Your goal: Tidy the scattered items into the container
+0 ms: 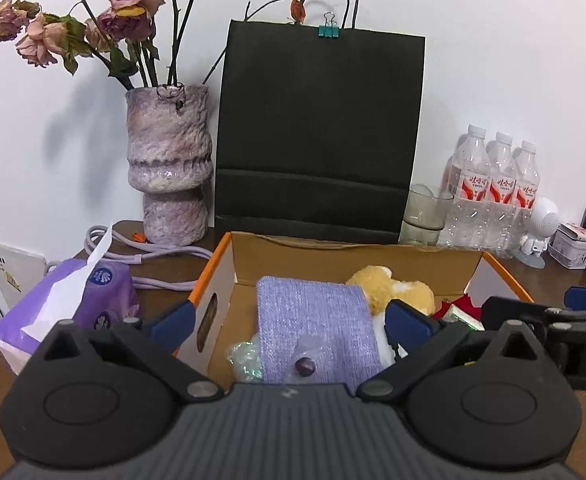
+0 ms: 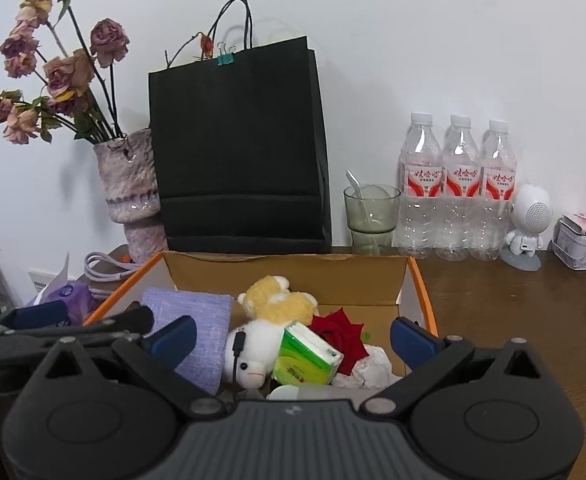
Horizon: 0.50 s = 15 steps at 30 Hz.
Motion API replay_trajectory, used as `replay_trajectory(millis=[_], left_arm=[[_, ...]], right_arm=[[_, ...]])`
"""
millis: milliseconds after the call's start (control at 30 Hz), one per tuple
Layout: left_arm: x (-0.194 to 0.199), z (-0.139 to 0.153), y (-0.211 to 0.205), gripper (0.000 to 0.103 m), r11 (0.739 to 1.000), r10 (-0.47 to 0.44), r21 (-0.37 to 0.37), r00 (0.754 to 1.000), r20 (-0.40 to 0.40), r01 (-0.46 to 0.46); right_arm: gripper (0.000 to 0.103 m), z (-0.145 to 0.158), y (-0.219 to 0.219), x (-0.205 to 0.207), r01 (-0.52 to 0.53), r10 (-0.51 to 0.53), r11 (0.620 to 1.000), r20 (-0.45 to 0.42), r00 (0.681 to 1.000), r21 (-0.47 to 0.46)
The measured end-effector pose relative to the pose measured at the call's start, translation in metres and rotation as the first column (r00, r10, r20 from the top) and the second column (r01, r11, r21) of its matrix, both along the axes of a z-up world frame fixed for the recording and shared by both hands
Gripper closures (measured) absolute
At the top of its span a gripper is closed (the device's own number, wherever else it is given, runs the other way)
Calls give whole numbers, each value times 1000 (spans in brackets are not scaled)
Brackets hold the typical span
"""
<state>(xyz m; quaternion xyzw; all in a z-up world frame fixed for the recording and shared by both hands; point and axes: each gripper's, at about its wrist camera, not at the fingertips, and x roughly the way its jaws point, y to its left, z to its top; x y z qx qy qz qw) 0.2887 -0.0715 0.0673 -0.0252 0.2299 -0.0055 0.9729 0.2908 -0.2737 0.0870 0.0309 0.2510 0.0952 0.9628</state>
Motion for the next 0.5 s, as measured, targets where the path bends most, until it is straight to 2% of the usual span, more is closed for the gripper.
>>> replay_trajectory(millis=[167,333,500], left_arm=[[-8,6,5,0,1000,5,-25,1000,2,-5],[-36,17,13,0,998,7,-57,1000,24,-6],[-71,26,15,0,1000,5,-27,999,44,-4]], right_arm=[[0,0,-2,-1,12,-12,1000,-8,1000,-3],[0,12,-1,-17,-5,5,1000,18,1000,-8],[0,21,2,-48,-27,27,999,43,999,-18]])
